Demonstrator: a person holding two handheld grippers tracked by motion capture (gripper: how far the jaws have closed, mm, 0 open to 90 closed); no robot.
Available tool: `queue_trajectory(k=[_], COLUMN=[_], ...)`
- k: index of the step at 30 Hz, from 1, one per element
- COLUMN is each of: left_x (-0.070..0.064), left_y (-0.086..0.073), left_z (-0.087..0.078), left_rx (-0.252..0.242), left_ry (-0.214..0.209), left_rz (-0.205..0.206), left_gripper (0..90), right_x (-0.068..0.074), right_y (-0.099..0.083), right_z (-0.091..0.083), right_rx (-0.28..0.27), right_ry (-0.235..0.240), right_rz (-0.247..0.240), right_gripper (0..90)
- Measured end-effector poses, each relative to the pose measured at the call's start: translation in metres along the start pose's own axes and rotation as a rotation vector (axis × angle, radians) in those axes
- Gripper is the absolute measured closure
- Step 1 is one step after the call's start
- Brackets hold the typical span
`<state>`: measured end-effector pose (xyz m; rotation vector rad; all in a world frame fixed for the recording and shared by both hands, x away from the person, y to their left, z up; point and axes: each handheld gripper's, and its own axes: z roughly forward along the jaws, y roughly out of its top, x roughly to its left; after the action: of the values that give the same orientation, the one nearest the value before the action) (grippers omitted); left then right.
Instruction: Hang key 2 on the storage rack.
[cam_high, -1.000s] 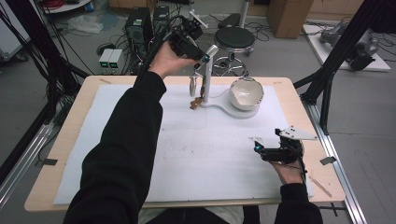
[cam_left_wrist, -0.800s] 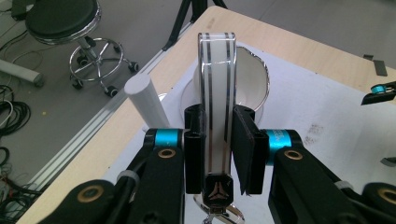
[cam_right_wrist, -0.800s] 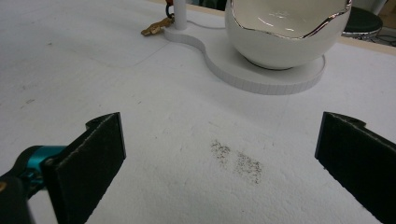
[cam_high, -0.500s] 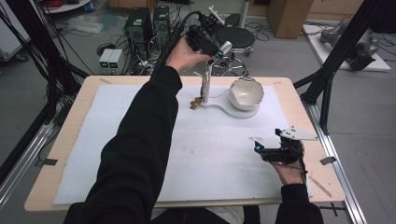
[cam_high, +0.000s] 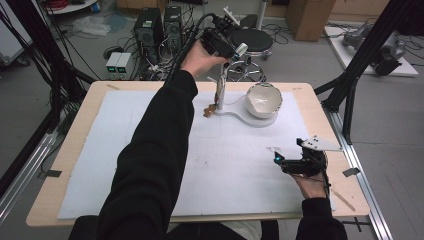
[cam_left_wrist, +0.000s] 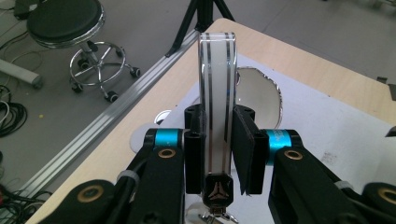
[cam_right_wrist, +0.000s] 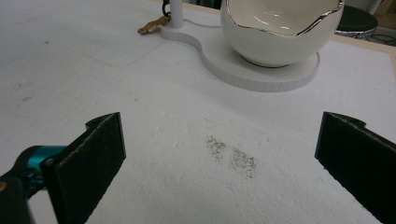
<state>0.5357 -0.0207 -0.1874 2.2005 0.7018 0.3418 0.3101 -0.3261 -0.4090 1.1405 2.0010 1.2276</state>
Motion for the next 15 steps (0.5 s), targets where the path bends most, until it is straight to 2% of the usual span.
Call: queue_trajectory(k=[5,12,15], left_x=[0.001,0.002,0.003], left_y=[0.000,-0.001,-0.001], left_z=[0.002,0.012,0.015], left_rx=[-0.012,-0.003,0.003], left_ry=[0.025,0.034,0.059], left_rz=[0.003,-0.003,0.006], left_gripper=[75.2,75.2,75.2], right_x=[0.000,0.000,0.000], right_y=[0.000,0.000,0.000], right_z=[0.001,0.001,0.001], right_rx=[0.000,0.001,0.003], right_ry=[0.002,0.004,0.002], right_rz=[0.001,-0.001,0.002], right_gripper=[0.7,0.7,0.7])
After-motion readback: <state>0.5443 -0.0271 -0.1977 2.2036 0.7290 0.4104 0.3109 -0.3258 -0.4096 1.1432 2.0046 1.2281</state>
